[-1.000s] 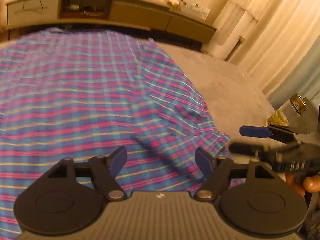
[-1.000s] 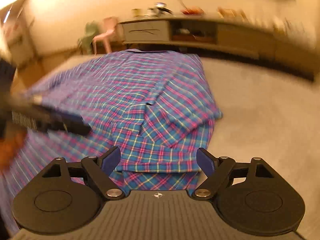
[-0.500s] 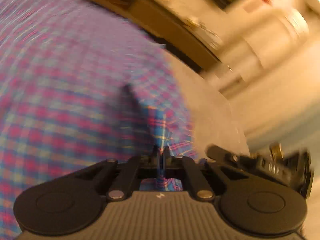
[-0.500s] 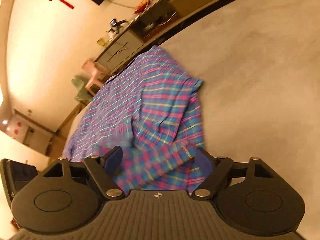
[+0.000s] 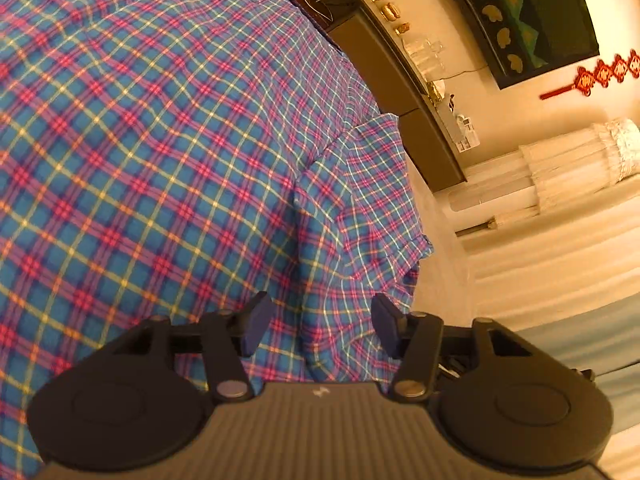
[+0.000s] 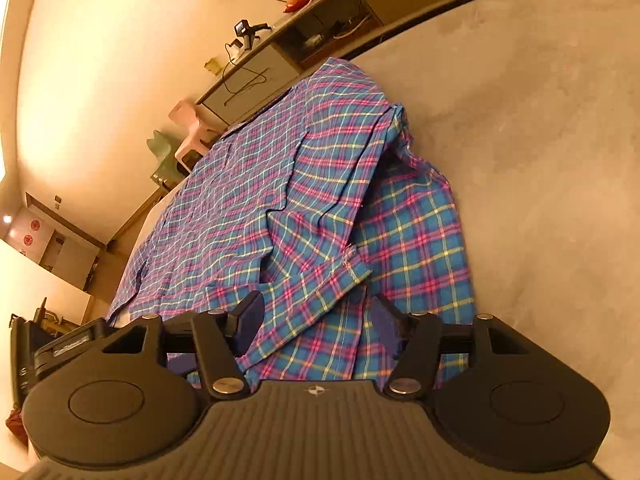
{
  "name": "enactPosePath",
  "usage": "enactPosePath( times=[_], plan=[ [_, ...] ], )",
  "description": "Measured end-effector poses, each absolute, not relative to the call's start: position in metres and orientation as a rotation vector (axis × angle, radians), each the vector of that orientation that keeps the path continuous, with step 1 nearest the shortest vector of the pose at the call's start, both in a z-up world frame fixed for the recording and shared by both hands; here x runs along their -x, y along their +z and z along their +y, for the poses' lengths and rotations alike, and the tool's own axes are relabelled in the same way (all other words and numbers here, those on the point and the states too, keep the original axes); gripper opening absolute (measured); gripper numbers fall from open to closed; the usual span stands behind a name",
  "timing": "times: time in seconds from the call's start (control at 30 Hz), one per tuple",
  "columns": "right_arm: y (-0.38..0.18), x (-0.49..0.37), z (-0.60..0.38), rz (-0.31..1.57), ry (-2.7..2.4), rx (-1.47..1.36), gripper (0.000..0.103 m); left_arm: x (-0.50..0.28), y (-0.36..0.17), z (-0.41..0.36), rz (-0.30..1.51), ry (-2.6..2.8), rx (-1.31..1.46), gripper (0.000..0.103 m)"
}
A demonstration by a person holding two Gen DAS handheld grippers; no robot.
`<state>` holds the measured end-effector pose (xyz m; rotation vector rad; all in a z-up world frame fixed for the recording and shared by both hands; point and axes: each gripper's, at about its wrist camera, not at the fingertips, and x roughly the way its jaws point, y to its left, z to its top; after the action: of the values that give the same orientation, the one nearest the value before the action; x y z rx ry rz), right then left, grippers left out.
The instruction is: Fold clothes
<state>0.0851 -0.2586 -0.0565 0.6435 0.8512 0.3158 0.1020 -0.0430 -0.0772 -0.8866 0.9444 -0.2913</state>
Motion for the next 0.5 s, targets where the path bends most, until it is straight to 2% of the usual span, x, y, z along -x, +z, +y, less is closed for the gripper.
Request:
enactPosePath(
  times=[0.03,0.07,0.13,0.2,0.3,0.5],
  plan=[
    [-0.057,-0.085,-0.257,0.837,0.326,-0.638,0.033,-0.1,-0.079,-0.042,0.94,-0.292,0.906,0.056],
    [-0.056,-0.085,-0.255,0.818,0.334,-0.632,0.023,-0.099,-0.08,-0.041,0.935,-0.292,0.925,0.057],
    [-0.047,-0.081,-0.248,0.772,0.338,-0.605,0.011,-0.097,-0.083,-0.038,0.921,-0.297,0.969,0.06],
    [-0.034,-0.071,-0.239,0.727,0.348,-0.591,0.01,-0.096,-0.083,-0.034,0.901,-0.313,1.016,0.07],
    [-0.009,-0.049,-0.207,0.654,0.415,-0.483,0.01,-0.095,-0.081,-0.03,0.871,-0.348,1.081,0.076],
    [-0.007,-0.02,-0.14,0.666,0.509,-0.14,0.01,-0.098,-0.076,-0.027,0.84,-0.396,1.066,0.08]
  ],
)
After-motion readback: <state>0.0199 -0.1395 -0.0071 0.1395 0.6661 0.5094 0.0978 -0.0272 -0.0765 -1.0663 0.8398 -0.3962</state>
